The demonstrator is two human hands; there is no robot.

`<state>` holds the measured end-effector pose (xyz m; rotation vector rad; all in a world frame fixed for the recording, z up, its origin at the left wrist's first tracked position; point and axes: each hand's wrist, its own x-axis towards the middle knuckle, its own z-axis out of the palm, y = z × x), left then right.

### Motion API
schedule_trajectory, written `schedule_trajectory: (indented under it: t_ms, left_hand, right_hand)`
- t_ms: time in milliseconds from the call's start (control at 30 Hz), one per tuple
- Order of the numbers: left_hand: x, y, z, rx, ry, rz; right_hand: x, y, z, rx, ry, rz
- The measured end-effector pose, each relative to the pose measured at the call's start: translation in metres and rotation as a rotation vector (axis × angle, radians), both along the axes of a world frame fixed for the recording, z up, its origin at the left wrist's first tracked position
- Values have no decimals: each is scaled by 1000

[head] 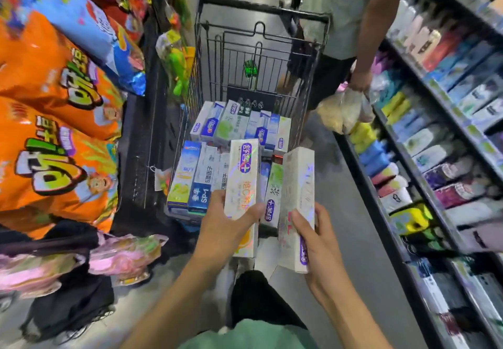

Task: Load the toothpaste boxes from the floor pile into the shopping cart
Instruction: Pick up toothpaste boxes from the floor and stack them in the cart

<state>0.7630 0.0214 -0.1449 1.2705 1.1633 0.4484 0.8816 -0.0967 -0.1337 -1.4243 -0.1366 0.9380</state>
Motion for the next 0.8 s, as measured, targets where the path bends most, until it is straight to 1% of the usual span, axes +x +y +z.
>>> schedule_trajectory:
  t_ms: [67,167,267,300,367,433,500,633,800]
  left_hand:
    - [20,15,-14,53,83,5]
    - [50,30,-30,233,213,-57]
    - [79,44,-50,338,284,-123]
    - [86,48,-58,344,306,-144]
    - [98,55,-79,294,356,-162]
    - [105,60,-98,237,432,-179]
    - [109,65,-115,234,515,-215]
    - [113,76,-141,287,706,-285]
    - [123,84,-162,430,892,-413]
  right_hand:
    - [17,19,-11,-18,-38,-9]
    - [41,39,-30,-51,-74,8]
    - [64,50,-50,-111,-106,13]
    - [71,53,-56,-131,-105,2]
    - [83,58,-67,-166,-101,-13]
    - [92,64,-77,-203,-102,-26]
    - [99,70,-86,-228,-108,-29]
    - [104,78,-97,-257,-112,2]
    - [103,81,-108,-286,-87,17]
